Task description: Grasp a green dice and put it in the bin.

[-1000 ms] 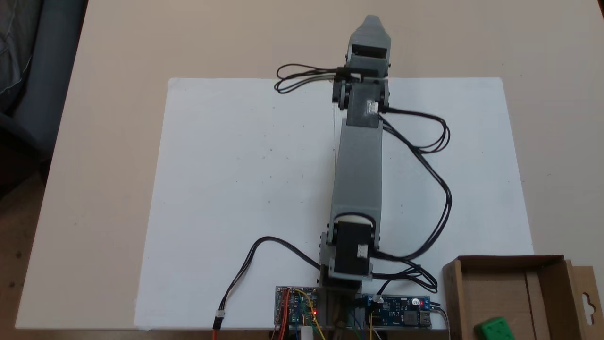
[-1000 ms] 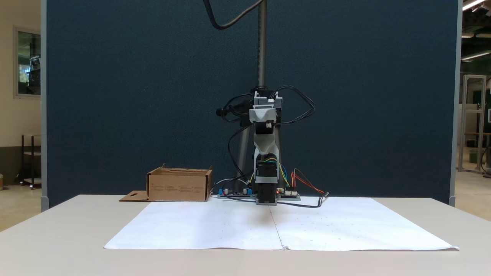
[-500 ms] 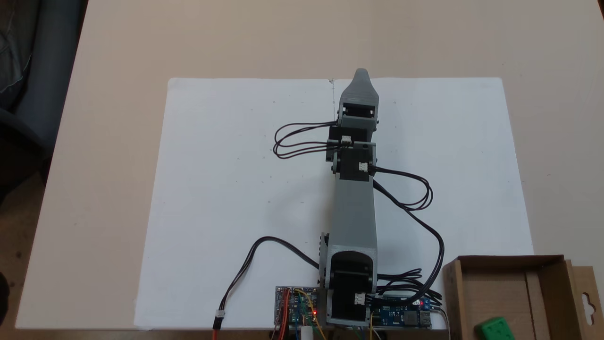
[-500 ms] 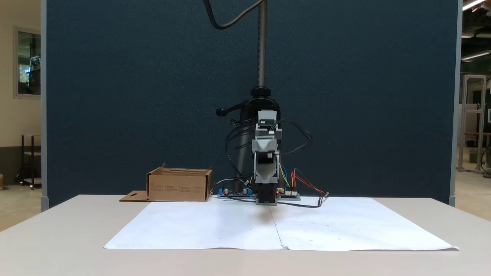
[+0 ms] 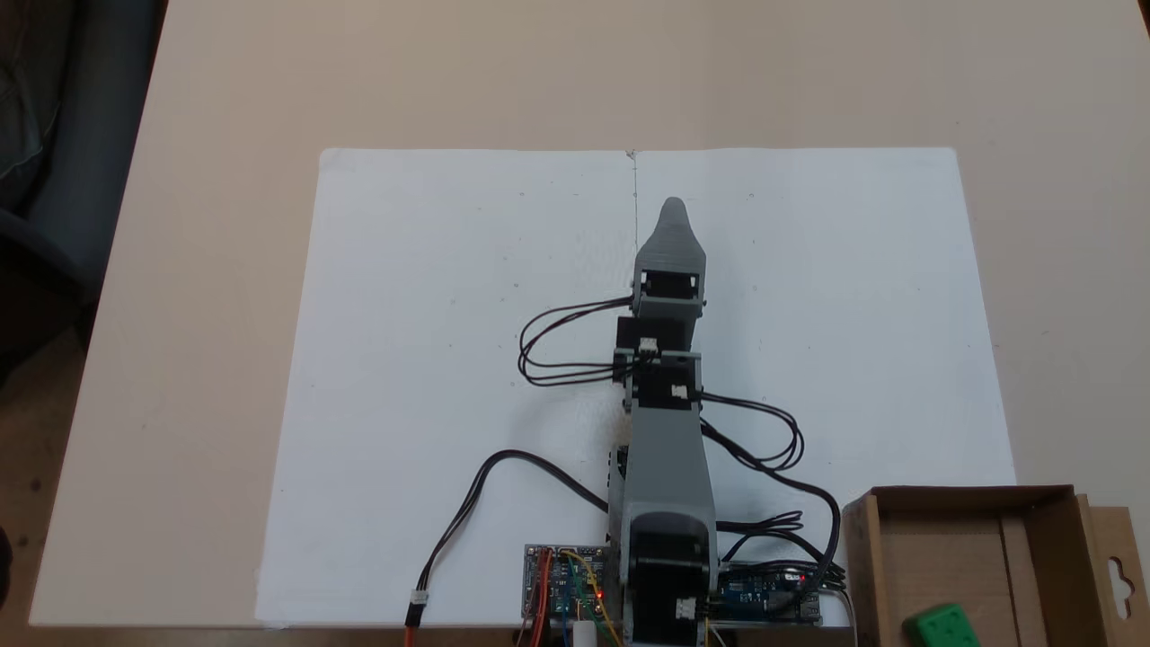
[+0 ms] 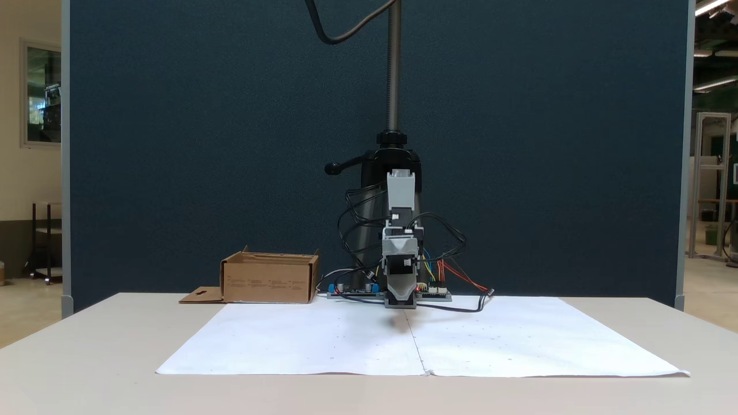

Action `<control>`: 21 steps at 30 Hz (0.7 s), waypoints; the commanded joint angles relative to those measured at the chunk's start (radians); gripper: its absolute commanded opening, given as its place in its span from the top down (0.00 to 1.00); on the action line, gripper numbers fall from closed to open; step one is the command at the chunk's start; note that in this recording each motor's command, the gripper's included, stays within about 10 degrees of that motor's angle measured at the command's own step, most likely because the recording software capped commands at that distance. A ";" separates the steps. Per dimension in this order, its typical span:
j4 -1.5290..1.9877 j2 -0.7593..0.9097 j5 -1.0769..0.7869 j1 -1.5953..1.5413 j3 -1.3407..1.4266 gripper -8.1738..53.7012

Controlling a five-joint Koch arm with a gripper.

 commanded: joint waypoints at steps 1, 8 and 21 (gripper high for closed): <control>-0.165 0.075 0.005 0.005 0.034 0.15; -0.391 0.141 0.005 0.005 0.206 0.15; -0.776 0.156 0.003 0.005 0.293 0.15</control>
